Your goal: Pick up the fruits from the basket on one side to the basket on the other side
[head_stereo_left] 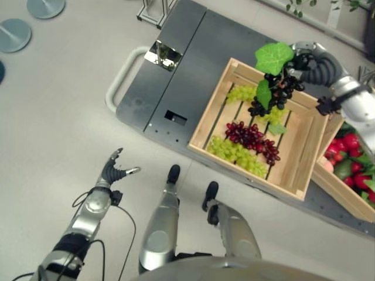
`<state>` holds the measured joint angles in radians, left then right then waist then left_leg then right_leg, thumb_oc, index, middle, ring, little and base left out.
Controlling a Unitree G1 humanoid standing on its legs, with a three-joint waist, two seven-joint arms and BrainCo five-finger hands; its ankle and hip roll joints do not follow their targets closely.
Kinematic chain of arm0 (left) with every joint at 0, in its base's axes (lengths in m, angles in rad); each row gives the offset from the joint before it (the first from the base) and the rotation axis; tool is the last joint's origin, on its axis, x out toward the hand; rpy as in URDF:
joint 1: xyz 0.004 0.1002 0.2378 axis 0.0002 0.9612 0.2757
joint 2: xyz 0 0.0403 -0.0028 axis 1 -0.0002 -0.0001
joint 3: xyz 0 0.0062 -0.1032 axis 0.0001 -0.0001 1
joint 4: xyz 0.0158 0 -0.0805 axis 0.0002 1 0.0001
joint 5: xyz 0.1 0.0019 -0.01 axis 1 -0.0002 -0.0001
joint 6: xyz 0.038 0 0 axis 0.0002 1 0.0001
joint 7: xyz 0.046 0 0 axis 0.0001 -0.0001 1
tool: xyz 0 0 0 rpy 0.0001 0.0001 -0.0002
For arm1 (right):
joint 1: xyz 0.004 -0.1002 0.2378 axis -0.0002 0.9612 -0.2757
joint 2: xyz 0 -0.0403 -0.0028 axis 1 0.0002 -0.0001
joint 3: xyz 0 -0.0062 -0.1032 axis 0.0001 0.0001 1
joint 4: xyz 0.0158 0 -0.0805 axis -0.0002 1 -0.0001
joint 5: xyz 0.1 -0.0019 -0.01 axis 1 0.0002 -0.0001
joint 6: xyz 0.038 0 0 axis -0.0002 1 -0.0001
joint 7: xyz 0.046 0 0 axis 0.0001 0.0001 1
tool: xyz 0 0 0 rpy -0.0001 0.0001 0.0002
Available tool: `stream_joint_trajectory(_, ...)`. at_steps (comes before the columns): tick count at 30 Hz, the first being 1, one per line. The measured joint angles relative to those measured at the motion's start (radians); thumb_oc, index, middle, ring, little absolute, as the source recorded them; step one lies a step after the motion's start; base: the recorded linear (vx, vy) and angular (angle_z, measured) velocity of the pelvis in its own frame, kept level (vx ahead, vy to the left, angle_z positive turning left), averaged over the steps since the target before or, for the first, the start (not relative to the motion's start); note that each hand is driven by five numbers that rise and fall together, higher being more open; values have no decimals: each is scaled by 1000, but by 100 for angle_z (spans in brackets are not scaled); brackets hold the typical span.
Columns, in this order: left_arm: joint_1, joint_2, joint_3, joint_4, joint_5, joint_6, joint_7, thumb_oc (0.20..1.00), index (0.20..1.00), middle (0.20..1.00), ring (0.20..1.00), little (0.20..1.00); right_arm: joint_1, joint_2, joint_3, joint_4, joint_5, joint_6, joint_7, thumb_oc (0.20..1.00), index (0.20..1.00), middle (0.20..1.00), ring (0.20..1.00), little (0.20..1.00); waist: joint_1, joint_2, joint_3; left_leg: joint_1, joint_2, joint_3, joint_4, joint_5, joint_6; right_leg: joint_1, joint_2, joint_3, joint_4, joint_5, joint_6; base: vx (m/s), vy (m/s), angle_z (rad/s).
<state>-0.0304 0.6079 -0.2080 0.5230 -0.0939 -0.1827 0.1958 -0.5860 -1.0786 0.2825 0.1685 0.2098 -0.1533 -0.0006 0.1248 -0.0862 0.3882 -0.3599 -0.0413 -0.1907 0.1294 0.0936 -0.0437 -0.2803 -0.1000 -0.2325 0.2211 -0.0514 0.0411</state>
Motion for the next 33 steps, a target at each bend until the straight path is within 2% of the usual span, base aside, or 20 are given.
stream_joint_trajectory(6, 61, 70, 73, -144, -47, -13, -34, 1000, 1000, 1000, 1000, 1000, 38, 0, 0, 4, 13, 0, 27, 200, 200, 200, 200, 200, 1, 2, -31, 12, 1, 0, -3, 0, 1, 9, 0, 0, 0, -2, -3, 0, 0, 0)
stream_joint_trajectory(11, 71, 255, 121, -230, -88, -31, -83, 1000, 1000, 1000, 1000, 1000, 42, -3, 1, 3, 37, 0, 57, 200, 200, 200, 200, 200, -1, 6, -37, 18, 2, 1, -3, 0, 0, 14, 1, 1, 2, -5, 0, 0, 0, 0)
stream_joint_trajectory(12, 60, 340, 121, -265, -90, -33, -98, 1000, 1000, 1000, 1000, 1000, 41, -11, 3, -1, 40, 0, 63, 200, 200, 200, 200, 200, 0, 6, -37, 18, 2, 1, -3, 0, 0, 14, 1, 1, 2, -5, 0, 0, 0, 0)
stream_joint_trajectory(17, -33, 438, 154, -290, -107, -49, -118, 1000, 1000, 1000, 1000, 1000, 39, -15, 7, -28, 57, 0, 85, 200, 200, 200, 200, 200, 0, 9, -50, 18, 0, 0, -4, 0, 0, 14, -1, 1, 2, -5, 0, 0, 0, 0)
stream_joint_trajectory(19, -102, 548, 81, -302, -138, -48, -155, 1000, 1000, 1000, 1000, 1000, 11, -28, 53, -38, 59, 0, 98, 200, 200, 200, 200, 200, -2, 8, -53, 17, 1, -1, -4, 0, 0, 14, 0, 1, 3, -4, -2, 0, 0, 0)
stream_joint_trajectory(21, -154, 556, 58, -304, -139, -48, -158, 1000, 1000, 1000, 1000, 1000, 7, -33, 59, -44, 60, 0, 101, 200, 200, 200, 200, 200, -1, 11, -55, 17, -1, 0, -4, 0, 0, 14, -1, 1, 3, -4, -2, 0, 0, 0)
stream_joint_trajectory(29, -447, 589, -252, -291, -136, -43, -199, 1000, 1000, 1000, 1000, 1000, -80, -43, 177, -116, 121, 1, 130, 200, 200, 200, 200, 200, -24, 10, -56, 16, 0, -1, 3, 0, 0, 15, 2, 1, 6, -4, -2, 0, 0, 0)
stream_joint_trajectory(30, -455, 589, -257, -294, -135, -44, -199, 1000, 1000, 1000, 1000, 1000, -87, -43, 185, -125, 125, 0, 131, 200, 200, 200, 200, 200, -29, 9, -56, 17, 0, 0, 3, 0, 0, 15, 1, 2, 6, -4, -2, 0, 0, 0)
stream_joint_trajectory(31, -527, 598, -341, -289, -133, -38, -202, 1000, 1000, 1000, 1000, 1000, -116, -45, 216, -130, 138, 0, 136, 200, 200, 200, 200, 200, -30, 9, -56, 17, 0, 0, 5, 0, 0, 15, 2, 3, 9, -4, -2, 0, 0, 0)
stream_joint_trajectory(33, -569, 596, -382, -297, -127, -39, -205, 1000, 1000, 1000, 1000, 1000, -131, -45, 233, -140, 138, 0, 137, 200, 200, 200, 200, 200, -33, 9, -57, 17, 1, 0, 6, 0, 0, 14, 2, 3, 9, -4, -2, 0, 0, 0)
